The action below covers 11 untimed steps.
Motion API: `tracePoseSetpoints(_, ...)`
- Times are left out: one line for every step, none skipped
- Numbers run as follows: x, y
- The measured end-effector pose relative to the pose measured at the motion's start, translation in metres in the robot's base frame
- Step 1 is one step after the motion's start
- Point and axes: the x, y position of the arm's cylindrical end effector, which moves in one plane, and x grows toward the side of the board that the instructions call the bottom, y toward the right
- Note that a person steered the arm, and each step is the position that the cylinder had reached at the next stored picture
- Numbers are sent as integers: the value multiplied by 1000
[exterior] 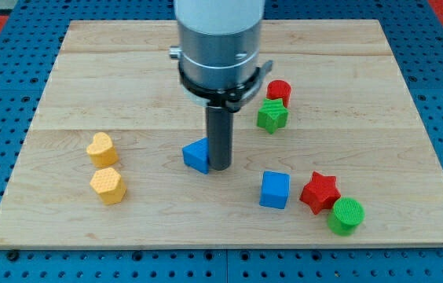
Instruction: Push the blue triangle slightly towards up
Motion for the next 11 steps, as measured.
tracePoseSetpoints(-21,-28)
tracePoseSetpoints(-10,-36)
tracePoseSetpoints(13,-49)
tracePoseSetpoints(-17,-58)
tracePoseSetpoints(-38,-58)
tracePoseSetpoints(-52,-54)
tracePoseSetpoints(-79,-90)
tracePoseSetpoints(-83,-72)
tracePoseSetpoints(-108,-66)
tracePoseSetpoints(-139,-99)
tracePoseSetpoints(-132,-116)
